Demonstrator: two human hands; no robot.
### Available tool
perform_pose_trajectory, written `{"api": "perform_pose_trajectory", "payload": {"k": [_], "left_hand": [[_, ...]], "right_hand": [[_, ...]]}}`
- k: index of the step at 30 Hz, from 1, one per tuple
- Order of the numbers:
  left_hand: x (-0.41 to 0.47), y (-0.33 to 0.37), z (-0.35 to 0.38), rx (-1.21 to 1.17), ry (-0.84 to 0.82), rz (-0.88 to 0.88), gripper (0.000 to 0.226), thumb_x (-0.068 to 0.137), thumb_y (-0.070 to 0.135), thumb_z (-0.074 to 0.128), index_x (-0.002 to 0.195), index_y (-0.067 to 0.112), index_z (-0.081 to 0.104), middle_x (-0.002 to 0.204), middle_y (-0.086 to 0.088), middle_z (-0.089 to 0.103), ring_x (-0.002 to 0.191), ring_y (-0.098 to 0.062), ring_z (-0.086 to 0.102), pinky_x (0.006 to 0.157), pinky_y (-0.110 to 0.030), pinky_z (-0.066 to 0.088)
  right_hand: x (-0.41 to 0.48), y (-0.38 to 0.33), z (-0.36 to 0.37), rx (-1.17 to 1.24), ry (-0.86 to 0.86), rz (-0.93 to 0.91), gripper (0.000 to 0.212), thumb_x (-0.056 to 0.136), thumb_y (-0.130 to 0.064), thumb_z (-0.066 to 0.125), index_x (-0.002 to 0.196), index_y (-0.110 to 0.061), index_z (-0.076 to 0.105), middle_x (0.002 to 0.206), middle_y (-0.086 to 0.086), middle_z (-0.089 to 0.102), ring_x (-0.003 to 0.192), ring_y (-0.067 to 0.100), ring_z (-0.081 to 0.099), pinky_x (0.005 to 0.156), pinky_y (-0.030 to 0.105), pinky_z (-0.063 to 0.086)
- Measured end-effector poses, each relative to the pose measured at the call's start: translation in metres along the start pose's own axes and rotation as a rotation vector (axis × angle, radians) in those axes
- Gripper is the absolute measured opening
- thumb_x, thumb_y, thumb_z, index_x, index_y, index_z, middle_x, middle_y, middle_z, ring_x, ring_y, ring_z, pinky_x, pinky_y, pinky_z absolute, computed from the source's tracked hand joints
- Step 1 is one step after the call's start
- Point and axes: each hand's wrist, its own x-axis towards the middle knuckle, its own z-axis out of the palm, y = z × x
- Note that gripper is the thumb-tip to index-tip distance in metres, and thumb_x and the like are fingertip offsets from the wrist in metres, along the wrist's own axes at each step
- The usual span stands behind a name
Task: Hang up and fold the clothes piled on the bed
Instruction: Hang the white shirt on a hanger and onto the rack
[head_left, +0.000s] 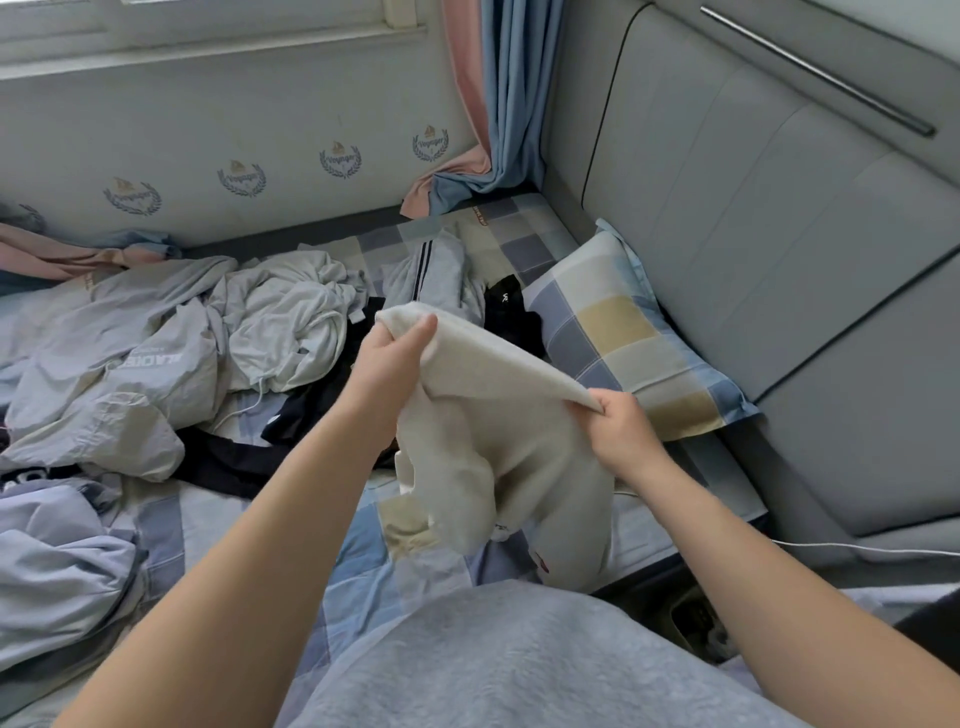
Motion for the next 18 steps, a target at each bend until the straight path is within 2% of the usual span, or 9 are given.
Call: {"api": "perform_pose_trajectory", "payload": {"k": [2,4,5,7,9,12,13,16,18], "left_hand": [[0.004,-0.017,-0.001,0.201,0.014,-0.044,0.055,0.094,0.035,0.068,0.141,0.012,0.049,0.135,-0.015,0.061,0.123,-0.032,0.059,0.104,-0.053,0.049],[-0.001,-0.029,0.005,0.519,0.057,-0.073,0.088,0.089,0.043,0.071,0.157,0.014,0.023,0.157,-0.012,0.036,0.142,-0.034,0.038,0.116,-0.052,0.033],[-0.007,-0.034,0.01,0.679,0.072,-0.032,0.095,0.087,0.048,0.072,0.159,0.017,0.017,0.161,-0.009,0.029,0.146,-0.033,0.029,0.119,-0.051,0.028],[-0.018,-0.042,0.022,0.834,-0.025,0.127,0.082,0.085,0.054,0.071,0.151,0.022,0.036,0.153,-0.003,0.04,0.141,-0.026,0.035,0.116,-0.048,0.031],[-0.024,-0.05,0.033,0.792,-0.287,0.135,0.061,0.084,0.054,0.073,0.134,0.023,0.055,0.134,0.006,0.057,0.126,-0.014,0.053,0.106,-0.039,0.044],[-0.032,-0.061,0.046,0.766,-0.526,0.071,0.061,0.079,0.056,0.078,0.127,0.026,0.056,0.118,0.019,0.059,0.102,0.009,0.056,0.084,-0.017,0.048],[-0.034,-0.065,0.05,0.742,-0.525,0.081,0.066,0.076,0.058,0.079,0.128,0.027,0.054,0.118,0.02,0.06,0.101,0.011,0.055,0.081,-0.015,0.048],[-0.036,-0.073,0.06,0.708,-0.437,0.136,0.068,0.071,0.065,0.073,0.125,0.026,0.056,0.115,0.014,0.066,0.105,-0.003,0.062,0.086,-0.026,0.054],[-0.032,-0.075,0.062,0.72,-0.363,0.194,0.035,0.083,0.058,0.067,0.105,0.03,0.063,0.095,0.014,0.068,0.09,-0.009,0.063,0.072,-0.024,0.05]], "right_hand": [[0.005,-0.012,-0.006,0.077,0.019,0.021,0.034,0.099,-0.011,0.054,0.069,0.002,0.048,0.066,0.01,0.038,0.066,0.02,0.033,0.062,0.035,0.024],[0.007,-0.028,-0.01,0.17,0.029,0.038,0.03,0.099,-0.009,0.051,0.082,0.016,0.053,0.072,0.009,0.046,0.07,0.021,0.038,0.064,0.035,0.03],[0.006,-0.036,-0.012,0.234,0.03,0.051,0.031,0.099,-0.012,0.051,0.091,0.018,0.057,0.077,0.01,0.051,0.073,0.021,0.043,0.066,0.036,0.034],[0.004,-0.053,-0.014,0.353,0.052,0.083,0.031,0.1,-0.013,0.051,0.1,0.015,0.062,0.083,0.013,0.058,0.077,0.024,0.051,0.07,0.038,0.041],[0.0,-0.068,-0.016,0.43,0.069,0.095,0.028,0.1,-0.012,0.052,0.102,0.012,0.066,0.085,0.015,0.062,0.08,0.024,0.056,0.073,0.039,0.045],[-0.007,-0.086,-0.019,0.473,0.037,0.066,0.031,0.101,-0.014,0.052,0.104,0.015,0.064,0.087,0.016,0.061,0.082,0.026,0.057,0.075,0.04,0.045],[-0.009,-0.09,-0.02,0.491,0.018,0.056,0.032,0.101,-0.014,0.051,0.105,0.015,0.062,0.088,0.017,0.061,0.083,0.027,0.057,0.075,0.041,0.045],[-0.016,-0.101,-0.021,0.566,-0.035,0.048,0.029,0.101,-0.017,0.053,0.105,0.008,0.067,0.091,0.018,0.063,0.084,0.027,0.06,0.073,0.039,0.049],[-0.017,-0.105,-0.02,0.606,-0.046,0.04,0.022,0.101,-0.016,0.054,0.101,-0.001,0.069,0.091,0.016,0.065,0.084,0.025,0.062,0.069,0.036,0.051]]}}
